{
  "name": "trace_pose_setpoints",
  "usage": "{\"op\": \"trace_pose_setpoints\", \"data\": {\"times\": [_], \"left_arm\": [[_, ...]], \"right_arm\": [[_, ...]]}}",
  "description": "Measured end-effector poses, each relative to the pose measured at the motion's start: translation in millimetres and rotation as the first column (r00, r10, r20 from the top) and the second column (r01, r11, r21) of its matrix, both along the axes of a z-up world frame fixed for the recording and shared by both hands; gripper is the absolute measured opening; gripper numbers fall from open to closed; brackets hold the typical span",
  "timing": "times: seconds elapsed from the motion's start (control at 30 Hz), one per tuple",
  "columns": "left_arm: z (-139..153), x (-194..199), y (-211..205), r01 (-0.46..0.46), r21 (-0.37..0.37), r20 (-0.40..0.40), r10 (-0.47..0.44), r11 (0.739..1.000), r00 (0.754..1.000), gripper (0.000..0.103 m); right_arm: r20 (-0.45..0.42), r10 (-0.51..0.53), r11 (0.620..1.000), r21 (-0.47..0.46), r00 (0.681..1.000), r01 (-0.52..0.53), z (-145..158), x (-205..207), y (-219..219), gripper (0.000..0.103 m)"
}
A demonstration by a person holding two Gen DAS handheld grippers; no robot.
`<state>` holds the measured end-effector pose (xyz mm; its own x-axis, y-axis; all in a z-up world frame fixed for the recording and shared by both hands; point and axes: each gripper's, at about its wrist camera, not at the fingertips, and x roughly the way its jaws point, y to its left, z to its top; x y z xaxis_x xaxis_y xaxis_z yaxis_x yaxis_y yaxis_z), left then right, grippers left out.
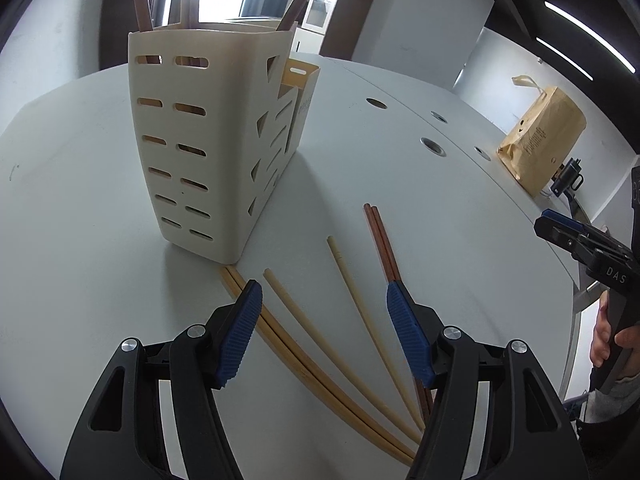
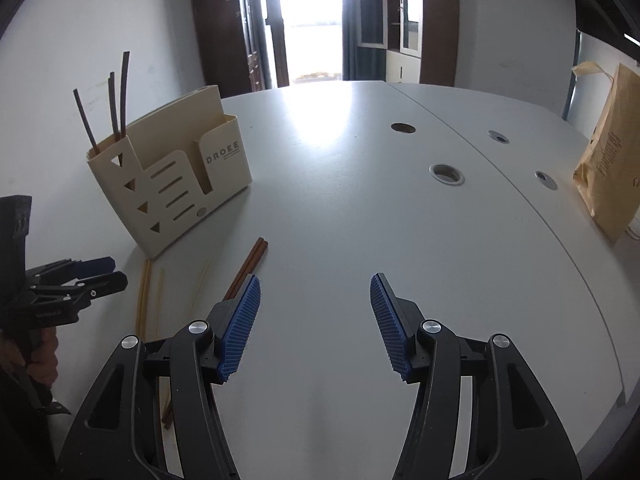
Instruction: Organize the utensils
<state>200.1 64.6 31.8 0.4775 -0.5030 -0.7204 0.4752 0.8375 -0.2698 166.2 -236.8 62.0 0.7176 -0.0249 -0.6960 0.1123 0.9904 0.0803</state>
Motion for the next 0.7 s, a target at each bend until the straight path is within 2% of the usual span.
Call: {"op": "trace_pose_setpoints", "data": {"times": [0.17, 0.33, 0.47, 0.53, 0.6, 0.7], "left_arm": [[4, -13, -10, 0.019, 0.014, -0.001, -0.019, 1.0, 1.0, 0.065], [10, -25, -24, 0.058, 0.09, 0.006, -0.059, 0.994, 0.998, 0.067], [25, -34, -21, 0.001, 0.161, 0.121, -0.021, 0.987, 0.992, 0.068], [28, -34, -23, -0.016, 0.189, 0.148, -0.012, 0.982, 0.989, 0.068], [22, -31, -29, -0.009, 0.233, 0.132, -0.022, 0.972, 0.991, 0.067], [3, -29, -39, -0.01, 0.301, 0.09, -0.018, 0.954, 0.996, 0.065]], "right_arm": [[0.012, -0.011, 1.0, 0.002, 1.0, 0.011, 4, -12, 2, 0.061], [-0.025, 0.027, 1.0, 0.015, 0.999, -0.027, -10, -3, 13, 0.061], [-0.079, 0.031, 0.999, -0.008, 0.996, -0.032, -19, 19, 20, 0.061], [-0.1, 0.022, 1.0, -0.011, 0.995, -0.024, -23, 32, 22, 0.061], [-0.138, 0.031, 0.999, 0.013, 0.99, -0.029, -30, 46, 25, 0.061], [-0.167, 0.013, 0.999, -0.033, 0.986, -0.019, -39, 63, 35, 0.061]]}}
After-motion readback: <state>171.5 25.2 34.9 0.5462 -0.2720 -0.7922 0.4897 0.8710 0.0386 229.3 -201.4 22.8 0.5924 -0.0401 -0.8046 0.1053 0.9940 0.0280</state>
